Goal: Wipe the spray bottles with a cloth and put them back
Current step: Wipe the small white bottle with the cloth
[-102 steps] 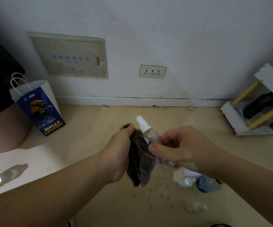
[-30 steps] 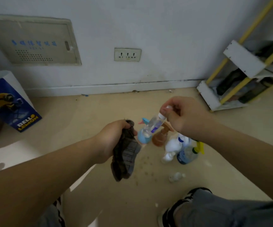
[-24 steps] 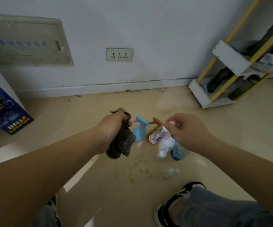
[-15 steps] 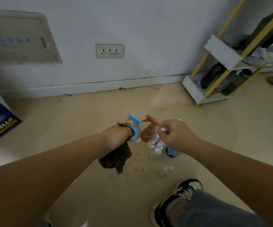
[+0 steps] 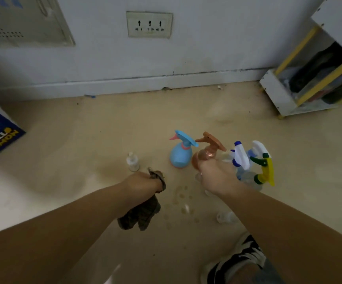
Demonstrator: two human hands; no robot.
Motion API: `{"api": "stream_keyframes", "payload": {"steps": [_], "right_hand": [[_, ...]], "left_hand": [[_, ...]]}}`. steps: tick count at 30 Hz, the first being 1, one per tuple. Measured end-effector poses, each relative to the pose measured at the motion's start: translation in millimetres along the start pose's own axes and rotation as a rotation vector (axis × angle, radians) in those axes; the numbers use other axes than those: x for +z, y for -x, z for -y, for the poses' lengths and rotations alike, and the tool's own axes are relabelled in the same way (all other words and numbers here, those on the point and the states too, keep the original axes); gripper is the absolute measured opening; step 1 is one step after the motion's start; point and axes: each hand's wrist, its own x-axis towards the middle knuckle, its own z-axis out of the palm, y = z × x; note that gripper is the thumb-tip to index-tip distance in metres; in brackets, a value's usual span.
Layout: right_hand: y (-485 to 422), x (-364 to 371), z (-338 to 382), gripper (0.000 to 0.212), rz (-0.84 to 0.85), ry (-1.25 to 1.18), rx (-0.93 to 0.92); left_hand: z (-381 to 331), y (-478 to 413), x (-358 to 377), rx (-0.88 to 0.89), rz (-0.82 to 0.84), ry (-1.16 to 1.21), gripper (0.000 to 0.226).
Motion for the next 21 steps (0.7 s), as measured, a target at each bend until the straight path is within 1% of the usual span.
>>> {"api": "stream_keyframes", "payload": {"steps": [1,4,5,7,9,11,13,14,16,17,19,21], "right_hand": [[-1,-2,2,0.029,0.011,0.000,0.012],[-5,14,-2,0.025,0.029,0.037,0.041],[-4,13,0,0.026,0.064,0.041,0.053],[-5,12,2,0.031,0.069,0.060,0.072],[-1,10,4,0.040,0.040,0.098,0.081],[2,9,10,0.048,0.006,0.189,0.074],[6,2,21,0.048,-0.016,0.266,0.066],[7,0,27,0.043,-0.025,0.263,0.065],[8,-5,43,0.029,0.000,0.178,0.071],[8,-9,53,0.024,0.027,0.082,0.078],[6,-13,71,0.022,0.098,-0.128,0.089],[4,-13,90,0.024,0.142,-0.216,0.073]], "left_hand": [[5,-3,2,-0.011,0.006,0.021,0.025],[18,-12,6,-0.056,0.006,0.086,0.024],[22,-14,7,-0.071,0.004,0.104,0.025],[27,-15,7,-0.091,0.006,0.134,0.028],[29,-14,4,-0.076,0.004,0.162,0.028],[30,-12,0,-0.039,-0.022,0.180,0.024],[32,-8,-6,-0.002,-0.038,0.186,0.019],[34,-5,-9,0.015,-0.039,0.186,0.018],[41,1,-17,0.046,-0.051,0.159,0.021],[45,4,-21,0.060,-0.056,0.143,0.023],[54,9,-28,0.083,-0.075,0.126,0.027],[65,8,-35,0.085,-0.106,0.114,0.029]]}}
